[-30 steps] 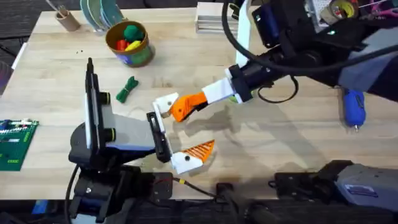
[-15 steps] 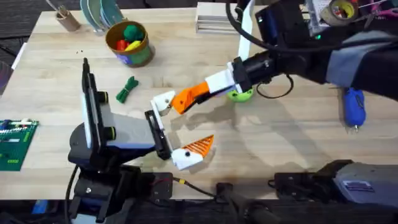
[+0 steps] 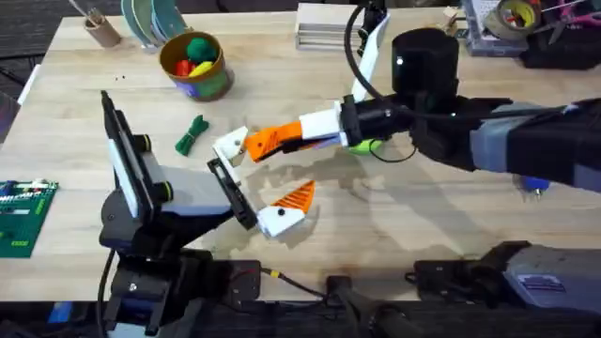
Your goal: Pick up the gripper from the table and insert it into the empty holder that is missing its gripper. Then pick up a screw, insert it into the mounting hole, and use the screwdriver to tighten it. Finally, clean up the table by picking up the vegetable and placing it into the bucket.
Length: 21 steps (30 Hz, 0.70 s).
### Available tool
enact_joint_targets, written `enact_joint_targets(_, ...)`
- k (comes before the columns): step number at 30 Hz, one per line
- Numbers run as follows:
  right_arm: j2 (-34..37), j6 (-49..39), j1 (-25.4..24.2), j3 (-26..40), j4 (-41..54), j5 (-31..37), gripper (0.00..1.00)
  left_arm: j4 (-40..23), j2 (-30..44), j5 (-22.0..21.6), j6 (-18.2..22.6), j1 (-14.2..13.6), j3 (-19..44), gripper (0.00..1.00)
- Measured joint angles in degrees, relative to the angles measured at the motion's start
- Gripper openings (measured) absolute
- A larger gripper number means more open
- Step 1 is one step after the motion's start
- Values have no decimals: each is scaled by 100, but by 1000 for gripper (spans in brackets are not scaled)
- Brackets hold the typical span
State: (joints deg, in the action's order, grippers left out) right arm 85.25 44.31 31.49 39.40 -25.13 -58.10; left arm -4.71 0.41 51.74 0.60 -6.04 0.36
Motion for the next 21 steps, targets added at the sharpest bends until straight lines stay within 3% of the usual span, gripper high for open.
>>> enact_joint_targets(8,60,693,287,-67,-678,512,11,31,2,-377,0,49,0,993)
enact_joint_targets(21,1001,1262,256,-88,-2557,28,11,46,2,-802,4,96,9,993)
